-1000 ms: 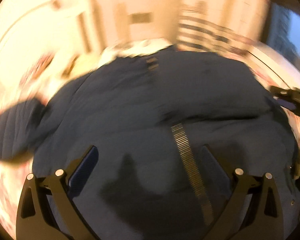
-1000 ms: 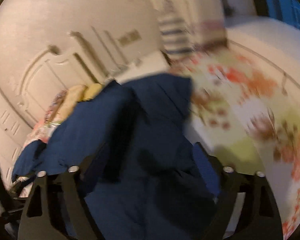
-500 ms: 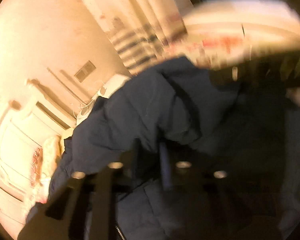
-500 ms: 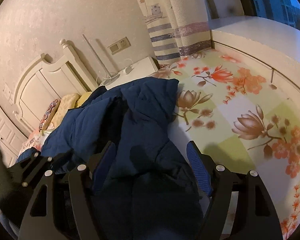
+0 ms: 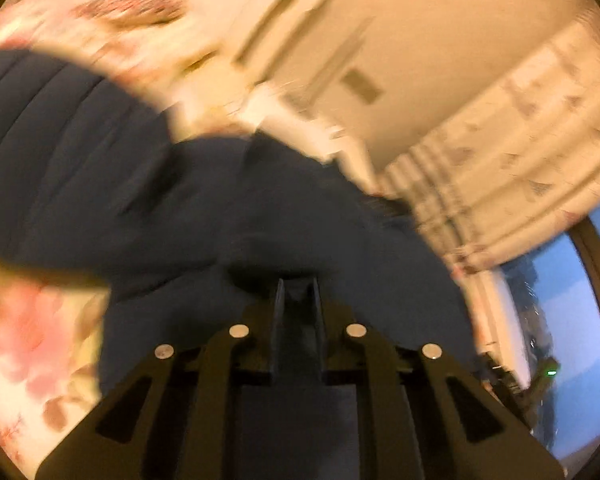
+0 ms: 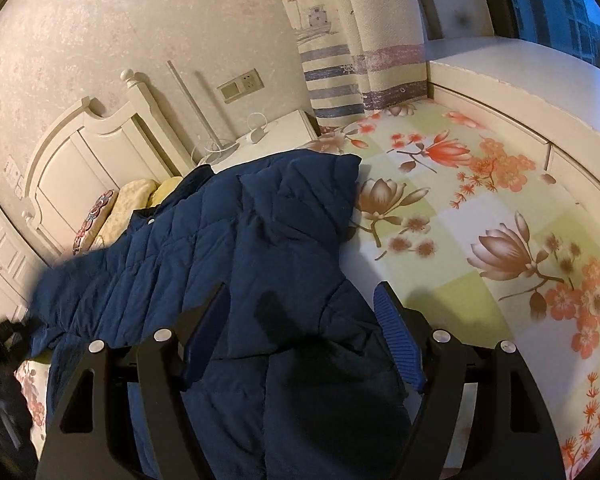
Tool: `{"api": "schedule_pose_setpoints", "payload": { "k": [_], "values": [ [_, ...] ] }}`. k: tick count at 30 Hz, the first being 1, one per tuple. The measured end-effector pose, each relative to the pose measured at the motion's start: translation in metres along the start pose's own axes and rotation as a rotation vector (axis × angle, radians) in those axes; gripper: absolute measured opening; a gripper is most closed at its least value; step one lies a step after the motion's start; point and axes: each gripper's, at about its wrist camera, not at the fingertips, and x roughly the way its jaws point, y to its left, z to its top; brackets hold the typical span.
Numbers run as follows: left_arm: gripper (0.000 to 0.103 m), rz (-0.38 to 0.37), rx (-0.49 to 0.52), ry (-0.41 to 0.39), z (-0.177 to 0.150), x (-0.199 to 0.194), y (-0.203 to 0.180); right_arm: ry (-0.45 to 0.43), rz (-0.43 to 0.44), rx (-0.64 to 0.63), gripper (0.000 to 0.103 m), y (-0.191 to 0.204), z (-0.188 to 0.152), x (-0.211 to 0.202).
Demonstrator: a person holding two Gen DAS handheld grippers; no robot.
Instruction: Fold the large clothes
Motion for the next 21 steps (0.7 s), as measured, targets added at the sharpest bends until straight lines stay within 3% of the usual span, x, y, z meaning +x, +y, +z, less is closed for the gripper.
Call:
{"api": "schedule_pose_setpoints", "payload": {
  "k": [2, 4, 6, 9, 14, 15, 17, 19, 21],
  "values": [
    [0.048, 0.014, -0.066, 0.018, -0.009, 0.004, 0.023, 0.004, -0.009, -0.003, 0.073, 0.001, 0.000, 0.001],
    [0.051, -0.025, -0.125, 0.004, -0.011, 0.009, 0.035, 0.004, -0.020, -0.011, 0.073, 0.003, 0.000, 0.002],
    [0.051, -0.021, -0.114, -0.024, -0.012, 0.009, 0.032, 0.002, -0.029, -0.022, 0.073, 0.005, -0.001, 0.003],
    [0.057, 0.079, -0.018, -0.132, -0.014, 0.003, 0.011, -0.041, -0.057, -0.051, 0.073, 0.011, -0.002, -0.004],
    [0.064, 0.156, 0.136, -0.125, -0.009, -0.006, -0.019, -0.081, -0.112, -0.276, 0.073, 0.055, -0.010, -0.008],
    [0.068, 0.169, 0.182, -0.124, -0.006, -0.008, -0.034, -0.073, -0.119, -0.323, 0.073, 0.064, -0.012, -0.004],
    [0.088, 0.221, 0.286, -0.124, -0.003, -0.004, -0.064, -0.038, -0.125, -0.374, 0.074, 0.073, -0.015, 0.004],
    [0.095, 0.282, 0.390, -0.115, -0.001, 0.006, -0.086, 0.019, -0.117, -0.385, 0.074, 0.076, -0.015, 0.012],
    [0.096, 0.320, 0.459, -0.085, 0.005, 0.031, -0.100, 0.072, -0.096, -0.391, 0.074, 0.081, -0.010, 0.020]
  ]
}}
